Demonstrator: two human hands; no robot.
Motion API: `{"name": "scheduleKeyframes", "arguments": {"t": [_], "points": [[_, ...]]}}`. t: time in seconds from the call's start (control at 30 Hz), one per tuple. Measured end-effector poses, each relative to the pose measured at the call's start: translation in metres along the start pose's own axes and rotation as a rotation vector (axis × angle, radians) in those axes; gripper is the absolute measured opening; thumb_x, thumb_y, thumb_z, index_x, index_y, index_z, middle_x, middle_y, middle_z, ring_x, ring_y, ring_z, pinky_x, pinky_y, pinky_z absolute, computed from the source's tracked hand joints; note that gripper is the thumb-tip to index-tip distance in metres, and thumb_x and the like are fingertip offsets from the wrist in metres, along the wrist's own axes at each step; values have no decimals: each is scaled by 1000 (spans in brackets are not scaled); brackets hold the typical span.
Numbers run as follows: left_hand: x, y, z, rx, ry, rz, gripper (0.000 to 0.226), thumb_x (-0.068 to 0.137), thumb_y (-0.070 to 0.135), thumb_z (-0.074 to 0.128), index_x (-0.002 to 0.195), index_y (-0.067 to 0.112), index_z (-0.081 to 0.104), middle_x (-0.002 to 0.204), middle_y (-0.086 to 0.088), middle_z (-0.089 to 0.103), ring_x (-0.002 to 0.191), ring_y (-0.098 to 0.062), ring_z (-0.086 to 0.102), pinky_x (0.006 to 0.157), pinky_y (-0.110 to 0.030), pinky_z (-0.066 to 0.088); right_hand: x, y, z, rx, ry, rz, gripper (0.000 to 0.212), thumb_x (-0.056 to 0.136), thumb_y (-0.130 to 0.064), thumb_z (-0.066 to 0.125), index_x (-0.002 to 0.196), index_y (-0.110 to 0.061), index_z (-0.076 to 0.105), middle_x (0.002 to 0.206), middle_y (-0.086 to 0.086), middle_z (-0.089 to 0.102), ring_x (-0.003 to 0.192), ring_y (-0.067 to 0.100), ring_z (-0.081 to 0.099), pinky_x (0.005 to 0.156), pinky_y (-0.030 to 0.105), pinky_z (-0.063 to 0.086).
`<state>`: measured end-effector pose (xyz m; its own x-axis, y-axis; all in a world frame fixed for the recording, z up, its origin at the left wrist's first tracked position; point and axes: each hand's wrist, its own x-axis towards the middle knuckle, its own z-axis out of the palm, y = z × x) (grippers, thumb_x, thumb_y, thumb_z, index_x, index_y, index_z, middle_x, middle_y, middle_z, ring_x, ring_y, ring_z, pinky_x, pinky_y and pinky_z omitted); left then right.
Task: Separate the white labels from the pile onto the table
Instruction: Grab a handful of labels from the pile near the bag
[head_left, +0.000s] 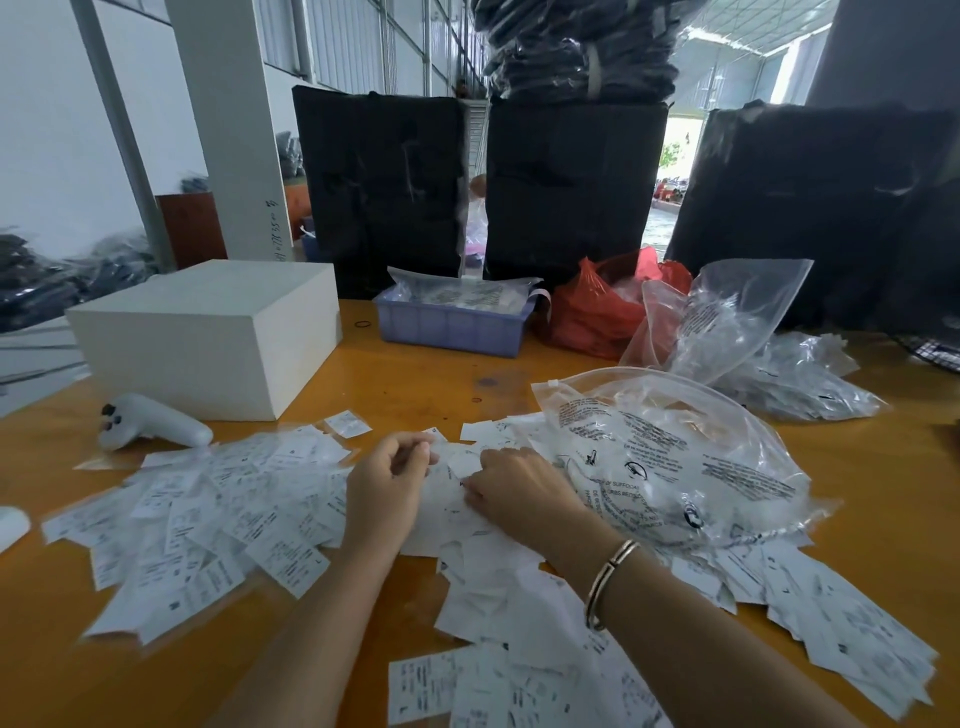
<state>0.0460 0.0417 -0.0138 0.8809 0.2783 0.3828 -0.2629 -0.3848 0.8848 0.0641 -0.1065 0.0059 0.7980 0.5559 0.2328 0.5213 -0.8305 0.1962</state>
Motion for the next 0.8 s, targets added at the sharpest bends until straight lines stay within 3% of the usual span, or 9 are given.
{"name": "scheduleKeyframes", "arguments": {"t": [0.1, 0.27, 0.4, 0.57, 0.63, 0.8], "points": [[1, -1, 0, -3, 4, -1, 13, 96, 22, 54, 90, 31, 61, 83, 16, 66, 81, -1, 62, 66, -14, 45, -1, -1, 5, -45, 42, -111, 25, 95, -5, 40, 95, -7, 65, 91, 8, 60, 83, 26, 58, 68, 31, 34], [1, -2, 1, -25, 15, -25, 9, 92, 26, 59, 88, 33, 61, 84, 17, 68, 82, -1, 63, 69, -18, 51, -2, 2, 5, -5, 77, -72, 35, 99, -27, 37, 104, -9, 67, 95, 9, 63, 83, 26, 60, 72, 33, 41], [1, -2, 0, -78, 19, -45, 4, 88, 30, 64, 84, 32, 64, 81, 14, 70, 77, -3, 66, 60, -15, 52, -1, -3, 4, -56, 49, -143, 26, 98, -13, 43, 92, -7, 67, 88, 6, 63, 69, 18, 51, 66, 29, 34], [1, 0, 0, -170, 35, -74, 9, 92, 29, 59, 90, 21, 63, 80, 9, 71, 73, -2, 69, 58, -15, 54, 2, -1, -1, -42, -26, -38, 47, 97, -48, 40, 106, -8, 64, 98, 9, 61, 86, 26, 60, 73, 35, 42], [1, 1, 0, -164, 46, -79, 8, 95, 27, 54, 89, 23, 59, 79, 8, 70, 69, -5, 68, 57, -16, 53, 1, -6, -1, -40, -54, 0, 47, 98, -45, 38, 106, -7, 64, 100, 10, 61, 89, 28, 61, 71, 34, 42], [1, 3, 0, -191, 47, -102, 15, 96, 19, 53, 86, 29, 57, 82, 7, 66, 79, -8, 64, 65, -18, 46, -6, -17, -4, -30, 3, -78, 42, 101, -26, 34, 91, -4, 67, 88, 10, 61, 73, 24, 55, 72, 34, 40]]}}
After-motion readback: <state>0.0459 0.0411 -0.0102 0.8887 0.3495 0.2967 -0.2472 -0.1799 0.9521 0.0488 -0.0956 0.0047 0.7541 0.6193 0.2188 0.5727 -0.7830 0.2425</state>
